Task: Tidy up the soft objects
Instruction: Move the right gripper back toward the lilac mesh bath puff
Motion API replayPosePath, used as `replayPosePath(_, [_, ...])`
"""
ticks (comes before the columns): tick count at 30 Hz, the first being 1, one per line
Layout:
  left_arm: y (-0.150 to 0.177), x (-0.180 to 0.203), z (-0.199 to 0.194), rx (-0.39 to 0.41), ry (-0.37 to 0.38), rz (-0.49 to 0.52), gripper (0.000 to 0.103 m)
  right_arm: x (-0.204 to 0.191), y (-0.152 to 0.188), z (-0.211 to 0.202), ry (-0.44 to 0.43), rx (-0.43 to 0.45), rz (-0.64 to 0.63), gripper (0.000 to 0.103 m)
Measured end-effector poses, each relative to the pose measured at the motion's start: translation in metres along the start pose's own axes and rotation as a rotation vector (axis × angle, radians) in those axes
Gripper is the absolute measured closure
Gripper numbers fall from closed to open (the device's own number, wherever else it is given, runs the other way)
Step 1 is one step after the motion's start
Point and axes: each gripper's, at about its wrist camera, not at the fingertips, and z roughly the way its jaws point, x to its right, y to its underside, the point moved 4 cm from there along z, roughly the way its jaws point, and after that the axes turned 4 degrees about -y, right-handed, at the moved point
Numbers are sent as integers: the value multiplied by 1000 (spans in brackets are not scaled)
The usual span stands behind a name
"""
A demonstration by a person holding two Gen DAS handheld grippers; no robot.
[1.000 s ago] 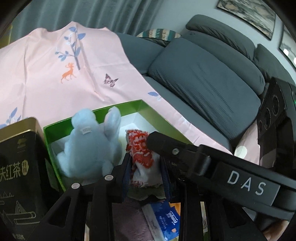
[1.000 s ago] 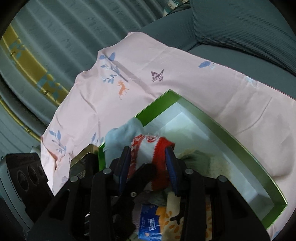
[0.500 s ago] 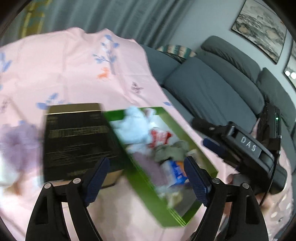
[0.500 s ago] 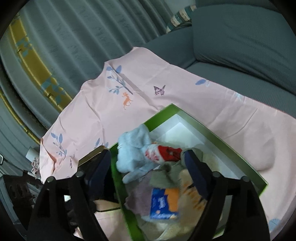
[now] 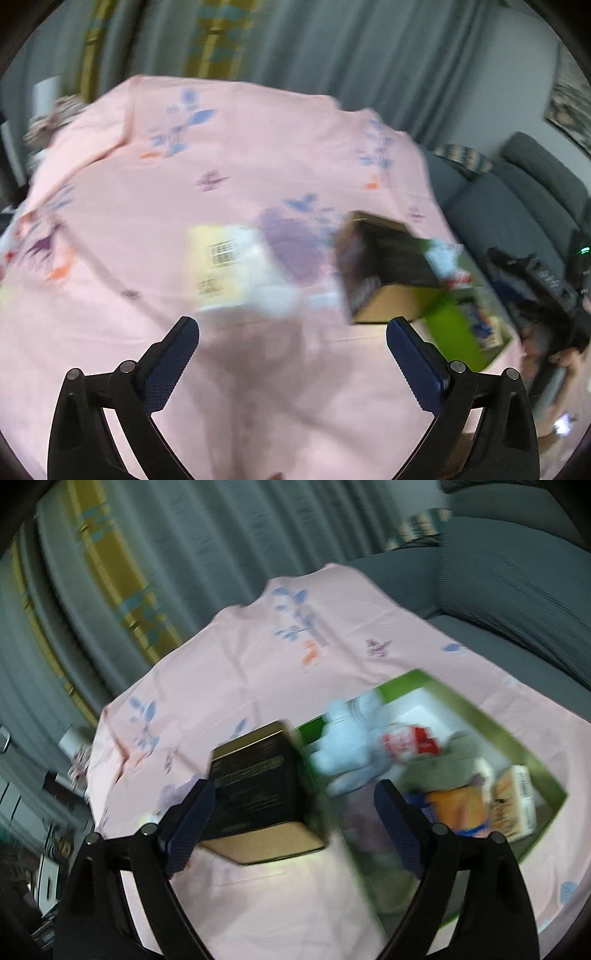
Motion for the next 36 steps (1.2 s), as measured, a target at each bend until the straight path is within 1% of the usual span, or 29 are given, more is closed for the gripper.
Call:
replayPosePath(2, [10,-28,6,0,-28,-73,2,-22,7,10,-34,-33,-38,15])
replayPosePath(5, [21,-60,21,-39,-18,-161,2,-59,18,32,-89,-108,-90,15])
replayPosePath(7, [24,-70,27,-54,-48,-189,2,-89,22,51,-122,-149,-122,15])
replayPosePath(8, [23,-74,27,-45,-61,-193,2,-100,24,59,-130,-161,-134,16])
replayPosePath(10, [22,-77,26,-35,-75,-198,2,-125,26,84,-137,-197,-166,20])
replayPosePath(13, [24,-84,27,-47,-81,-207,2,-154,30,125,-118,-250,-199,25])
replayPosePath(15, [25,-89,28,-58,-100,-210,2,-163,32,150,-93,-272,-204,27])
replayPosePath(18, [24,-97,27,-61,-108,-213,2,-158,33,186,-28,-298,-143,28])
replayPosePath(20, [21,-101,23,-48,-113,-235,2,-158,38,202,-19,-329,-135,28])
replayPosePath(21, [21,-103,22,-44,-110,-245,2,-159,41,211,-12,-344,-132,31])
replayPosePath(23, [20,-104,20,-46,-89,-248,2,-158,45,223,12,-366,-137,41])
replayPosePath(24, [20,-104,20,-48,-85,-247,2,-157,47,227,27,-371,-147,51])
replayPosePath(25, [20,-104,21,-49,-83,-244,2,-156,48,229,45,-374,-166,63])
replayPosePath(26, [20,-104,21,-50,-83,-242,2,-155,49,230,45,-364,-166,71])
replayPosePath(27, [20,-104,21,-51,-83,-242,2,-154,48,230,37,-361,-155,90])
replayPosePath(28, [20,-103,21,-52,-82,-240,2,-153,48,230,23,-364,-143,96])
replayPosePath(30, [20,-103,21,-52,-79,-238,2,-152,46,225,-2,-360,-138,97])
replayPosePath(32, [20,-102,21,-52,-74,-240,2,-154,39,209,-19,-330,-146,97])
replayPosePath(34, [20,-102,21,-57,-71,-238,2,-159,31,182,-63,-282,-158,97])
replayPosePath(36, [21,-102,22,-60,-77,-235,2,-164,26,148,-126,-249,-166,97])
